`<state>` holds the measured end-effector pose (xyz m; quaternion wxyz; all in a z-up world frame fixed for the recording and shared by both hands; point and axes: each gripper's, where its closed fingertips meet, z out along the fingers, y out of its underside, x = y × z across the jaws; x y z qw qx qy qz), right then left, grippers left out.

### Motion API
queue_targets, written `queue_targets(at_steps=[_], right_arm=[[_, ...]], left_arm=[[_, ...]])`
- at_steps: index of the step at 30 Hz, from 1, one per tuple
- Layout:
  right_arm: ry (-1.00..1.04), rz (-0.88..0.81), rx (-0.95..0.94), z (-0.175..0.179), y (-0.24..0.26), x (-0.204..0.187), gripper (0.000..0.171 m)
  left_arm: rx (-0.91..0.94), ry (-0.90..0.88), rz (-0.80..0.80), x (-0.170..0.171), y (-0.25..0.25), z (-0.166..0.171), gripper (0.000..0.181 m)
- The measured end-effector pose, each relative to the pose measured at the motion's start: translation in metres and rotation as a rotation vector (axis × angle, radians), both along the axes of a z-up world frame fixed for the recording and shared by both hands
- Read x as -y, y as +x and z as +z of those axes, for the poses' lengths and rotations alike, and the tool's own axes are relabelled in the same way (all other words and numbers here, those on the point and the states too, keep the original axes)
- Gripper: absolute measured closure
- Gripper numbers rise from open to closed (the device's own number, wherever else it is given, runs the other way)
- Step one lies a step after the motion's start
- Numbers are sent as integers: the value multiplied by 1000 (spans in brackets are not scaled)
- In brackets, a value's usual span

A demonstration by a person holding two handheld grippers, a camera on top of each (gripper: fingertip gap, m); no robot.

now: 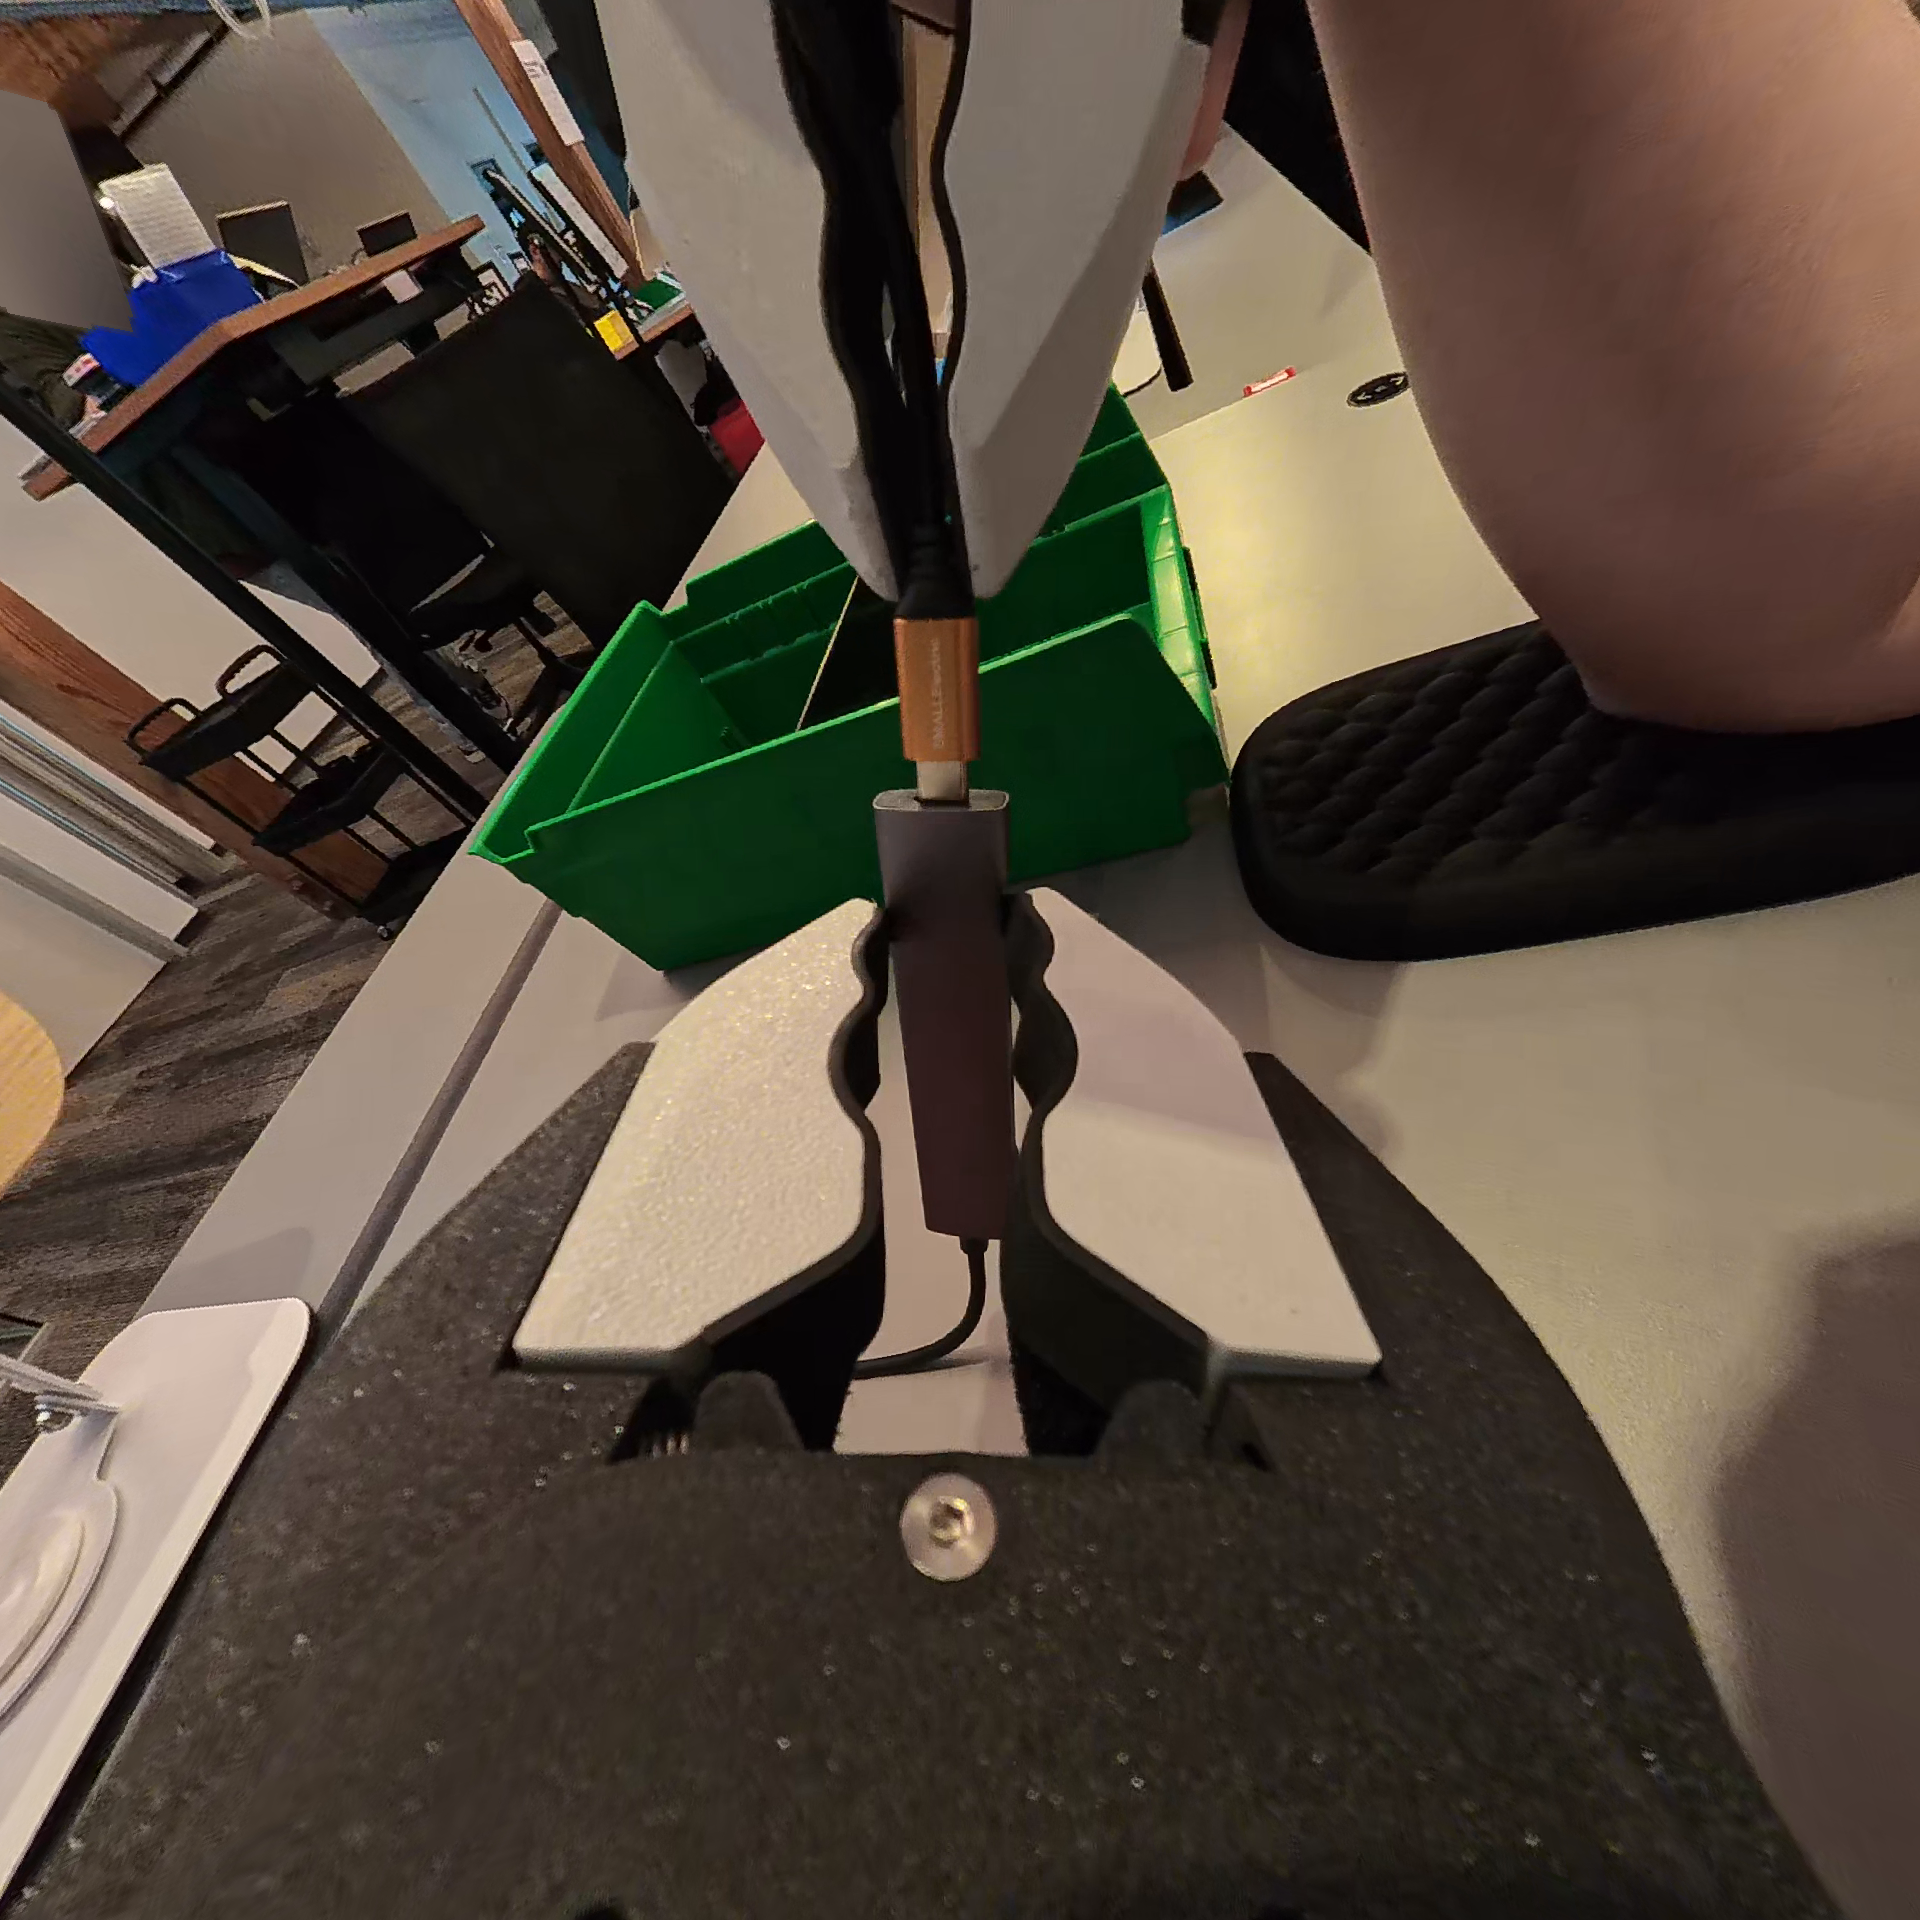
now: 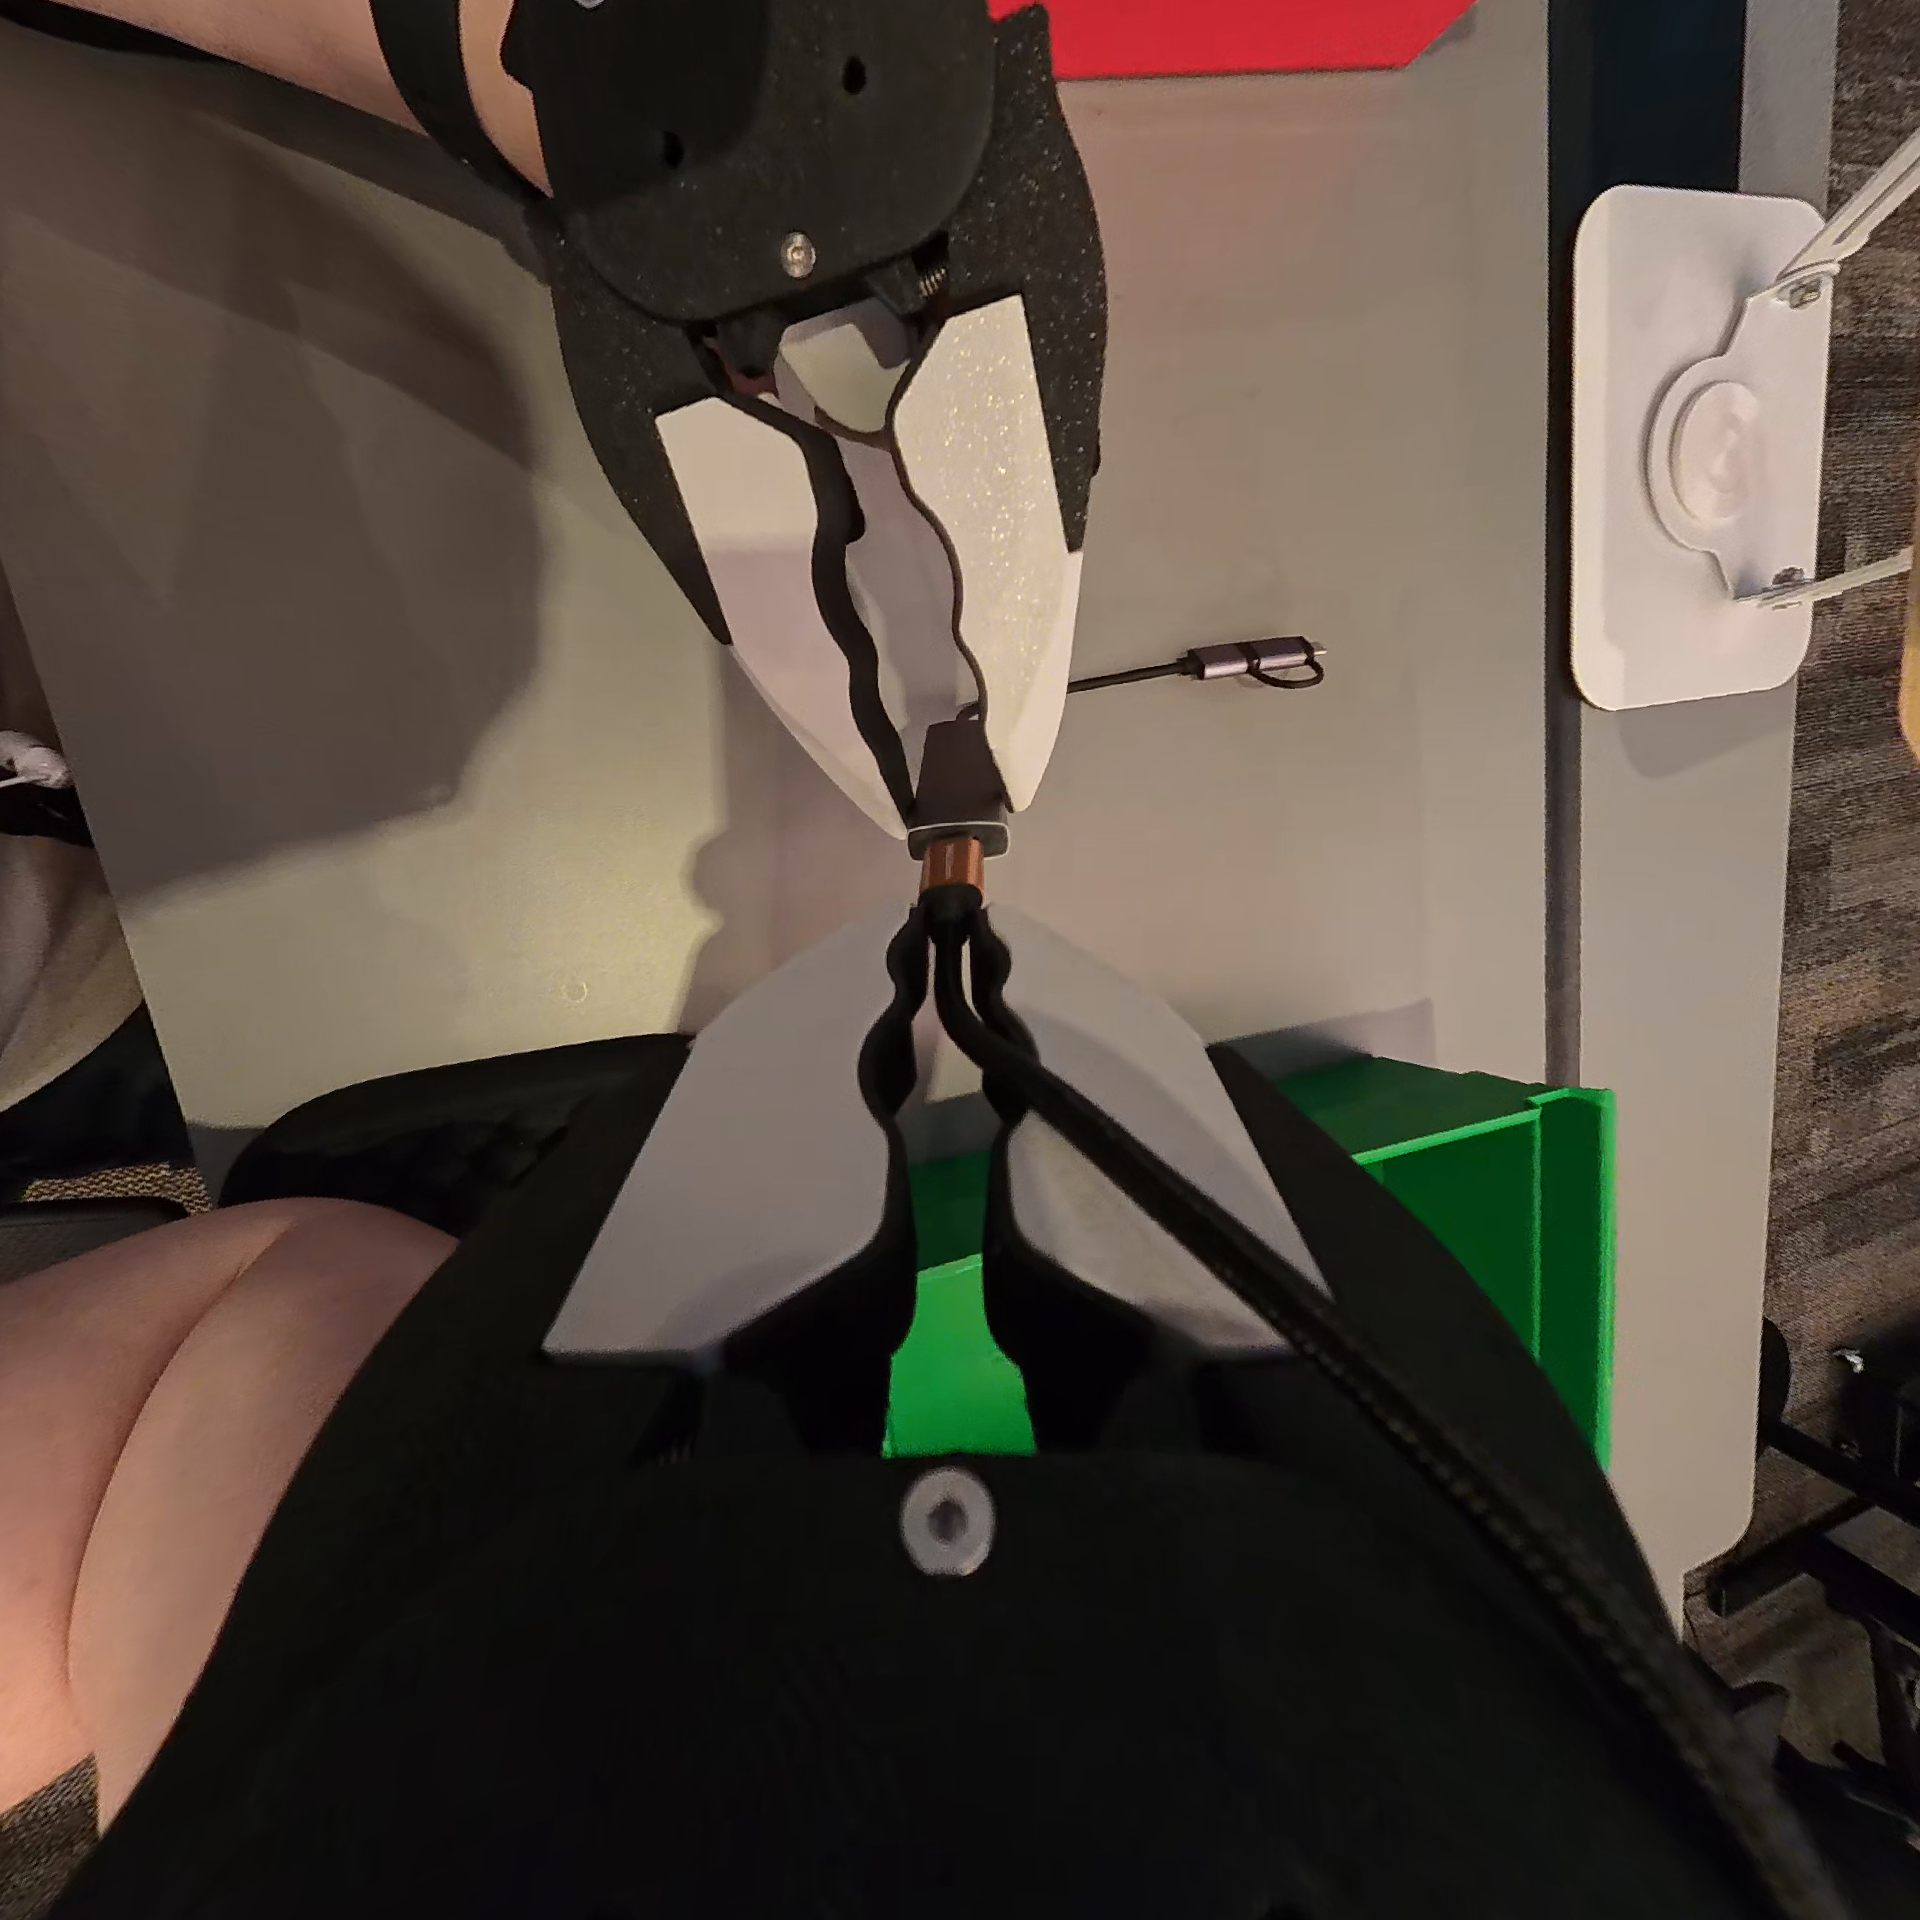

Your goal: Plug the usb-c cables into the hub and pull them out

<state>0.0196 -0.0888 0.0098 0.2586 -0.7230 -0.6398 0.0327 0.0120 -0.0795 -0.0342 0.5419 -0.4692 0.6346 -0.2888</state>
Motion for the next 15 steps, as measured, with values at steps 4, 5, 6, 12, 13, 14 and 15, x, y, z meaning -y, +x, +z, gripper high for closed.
queue_targets(at_steps=[4,5,6,12,13,14,15], right_arm=[[1,3,-3,0,0,0,162],[2,5,-3,0,-1,-1,162],[1,3,-4,0,-1,-1,162],[59,36,-55,14,-7,4,162],[77,44,-71,18,-8,5,162],[92,51,-88,22,-8,7,162],[100,61,-107,25,-9,8,163]], left_arm=[[18,-11,-12,2,0,3,160],[17,-3,-7,2,0,3,160],[15,12,2,1,0,4,160],[3,90,29,3,-6,19,160],[2,103,29,4,-8,24,160],[-1,117,31,5,-11,29,160],[-9,132,31,6,-13,33,160]])
